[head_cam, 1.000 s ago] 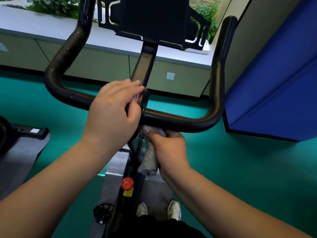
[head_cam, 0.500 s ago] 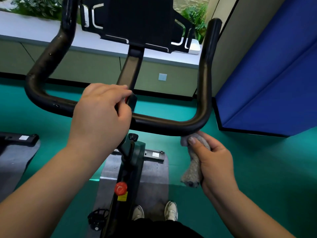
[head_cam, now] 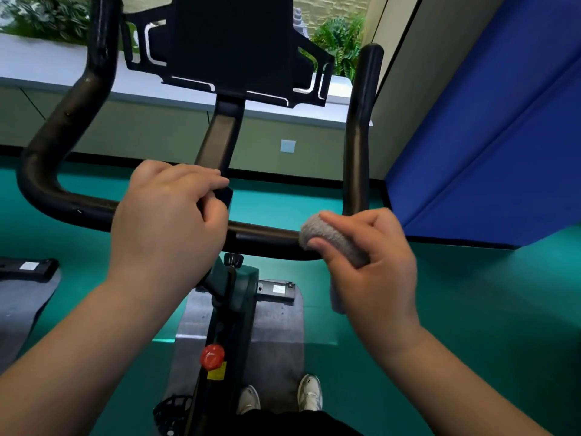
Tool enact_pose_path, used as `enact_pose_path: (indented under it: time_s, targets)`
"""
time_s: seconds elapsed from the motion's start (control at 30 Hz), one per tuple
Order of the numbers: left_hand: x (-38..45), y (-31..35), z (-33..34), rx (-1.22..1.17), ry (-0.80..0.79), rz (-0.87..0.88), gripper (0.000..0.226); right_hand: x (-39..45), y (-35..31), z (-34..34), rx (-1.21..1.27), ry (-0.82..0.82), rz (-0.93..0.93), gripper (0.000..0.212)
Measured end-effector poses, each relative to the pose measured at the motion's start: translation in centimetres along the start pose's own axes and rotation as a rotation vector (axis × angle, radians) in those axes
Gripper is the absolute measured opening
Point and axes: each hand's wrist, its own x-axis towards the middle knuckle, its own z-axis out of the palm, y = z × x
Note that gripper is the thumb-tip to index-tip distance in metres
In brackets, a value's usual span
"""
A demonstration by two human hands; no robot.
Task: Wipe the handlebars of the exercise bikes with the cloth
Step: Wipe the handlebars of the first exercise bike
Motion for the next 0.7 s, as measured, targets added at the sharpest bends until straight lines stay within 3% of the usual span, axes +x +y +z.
enact_pose_path:
  time_s: [0.17, 0.47, 0.7]
  targets:
    - [0.2, 0.2, 0.4, 0.013, -0.023, 0.036, 0.033, 3.8, 2.6, -1.4, -0.031, 0.050, 0.062, 0.027]
    - [1.0, 1.9, 1.6, 0.144, -0.074, 0.057, 0.031, 12.7, 7.1, -1.7, 0.005, -0.037, 0.061, 0.019]
    - [1.6, 6.9, 3.7, 0.125, 0.006, 0.092, 0.028, 15.1, 10.1, -4.1, 0.204, -0.068, 0.134, 0.012]
